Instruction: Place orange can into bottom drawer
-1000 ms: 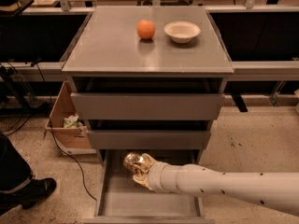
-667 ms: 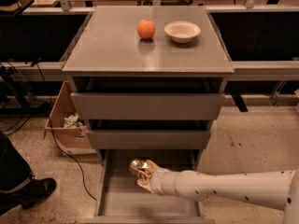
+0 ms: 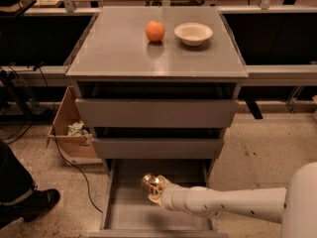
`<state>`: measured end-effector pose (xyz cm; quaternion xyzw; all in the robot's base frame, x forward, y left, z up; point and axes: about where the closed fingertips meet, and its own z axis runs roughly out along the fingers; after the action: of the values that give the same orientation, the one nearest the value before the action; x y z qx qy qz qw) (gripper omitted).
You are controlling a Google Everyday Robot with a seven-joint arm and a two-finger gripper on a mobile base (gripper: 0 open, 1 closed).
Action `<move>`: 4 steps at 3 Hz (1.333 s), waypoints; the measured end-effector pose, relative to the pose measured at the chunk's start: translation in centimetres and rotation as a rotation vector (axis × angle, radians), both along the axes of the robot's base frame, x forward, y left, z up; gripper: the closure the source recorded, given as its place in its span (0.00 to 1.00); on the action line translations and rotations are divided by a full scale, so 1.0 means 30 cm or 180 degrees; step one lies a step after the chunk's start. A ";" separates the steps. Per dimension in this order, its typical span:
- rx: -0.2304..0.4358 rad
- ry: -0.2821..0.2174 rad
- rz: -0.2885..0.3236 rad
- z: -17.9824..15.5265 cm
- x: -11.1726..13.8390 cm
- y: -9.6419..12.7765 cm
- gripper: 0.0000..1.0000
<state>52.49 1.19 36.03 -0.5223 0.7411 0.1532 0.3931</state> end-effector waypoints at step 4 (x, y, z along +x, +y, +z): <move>-0.0002 0.0319 -0.0398 -0.585 0.088 -0.142 1.00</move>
Offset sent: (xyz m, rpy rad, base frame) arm 0.0257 -0.0395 -0.1638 -0.0017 0.1241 -0.1229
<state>55.14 -3.08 18.47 -0.4668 0.7911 0.1540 0.3641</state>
